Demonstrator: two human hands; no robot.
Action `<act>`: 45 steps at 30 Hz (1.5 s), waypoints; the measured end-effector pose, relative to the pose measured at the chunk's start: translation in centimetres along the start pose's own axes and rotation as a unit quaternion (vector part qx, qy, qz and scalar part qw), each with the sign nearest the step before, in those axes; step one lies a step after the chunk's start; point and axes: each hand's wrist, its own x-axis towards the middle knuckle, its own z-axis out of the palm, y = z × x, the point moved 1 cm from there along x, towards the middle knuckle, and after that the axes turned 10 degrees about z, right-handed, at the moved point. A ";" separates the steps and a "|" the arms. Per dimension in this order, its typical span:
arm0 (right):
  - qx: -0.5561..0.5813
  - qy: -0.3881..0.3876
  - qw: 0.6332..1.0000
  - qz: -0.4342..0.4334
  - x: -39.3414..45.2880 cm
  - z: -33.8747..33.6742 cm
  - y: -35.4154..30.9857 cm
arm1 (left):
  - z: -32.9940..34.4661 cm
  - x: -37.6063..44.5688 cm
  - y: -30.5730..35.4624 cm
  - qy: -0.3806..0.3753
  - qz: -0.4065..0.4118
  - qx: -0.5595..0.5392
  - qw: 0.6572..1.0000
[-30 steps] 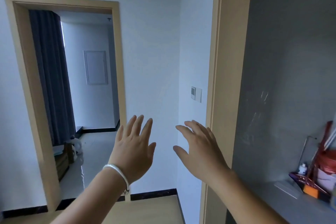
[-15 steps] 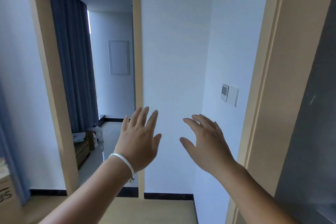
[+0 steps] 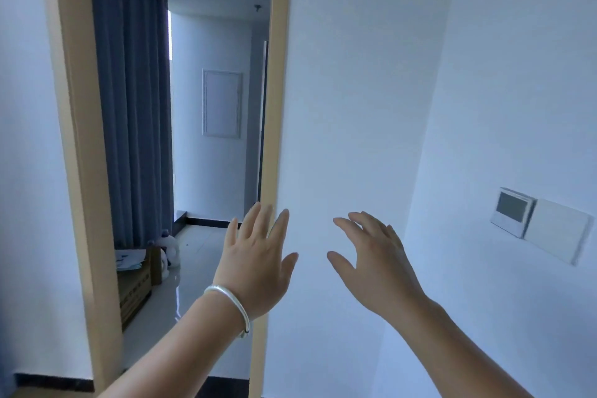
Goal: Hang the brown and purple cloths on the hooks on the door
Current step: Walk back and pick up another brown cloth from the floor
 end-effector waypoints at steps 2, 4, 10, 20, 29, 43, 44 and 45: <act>0.007 -0.007 1.000 -0.007 2.7 2.7 -1.4 | 1.5 1.1 -3.2 -0.004 -0.009 0.008 1.000; 0.016 -0.014 1.000 -0.018 4.9 5.0 -2.7 | 2.7 1.8 -6.1 -0.009 -0.019 0.017 1.000; 0.059 -0.055 0.994 -0.070 11.1 13.2 -7.4 | 6.7 2.4 -14.9 -0.037 -0.095 0.033 0.994; 0.191 -0.122 0.946 -0.233 22.4 29.1 -17.4 | 12.2 0.8 -28.8 -0.065 -0.302 0.113 0.944; 0.261 -0.229 0.843 -0.411 25.1 38.7 -28.5 | 12.3 -5.7 -34.9 -0.063 -0.514 0.189 0.834; 0.261 -0.323 0.686 -0.598 13.7 48.6 -50.8 | 9.5 -27.1 -42.9 -0.012 -0.740 0.224 0.634; 0.257 -0.327 0.675 -0.609 12.8 49.2 -52.4 | 9.5 -28.8 -43.7 -0.005 -0.752 0.218 0.622; 0.252 -0.332 0.664 -0.621 11.7 50.1 -54.4 | 9.6 -30.8 -44.6 0.000 -0.767 0.210 0.607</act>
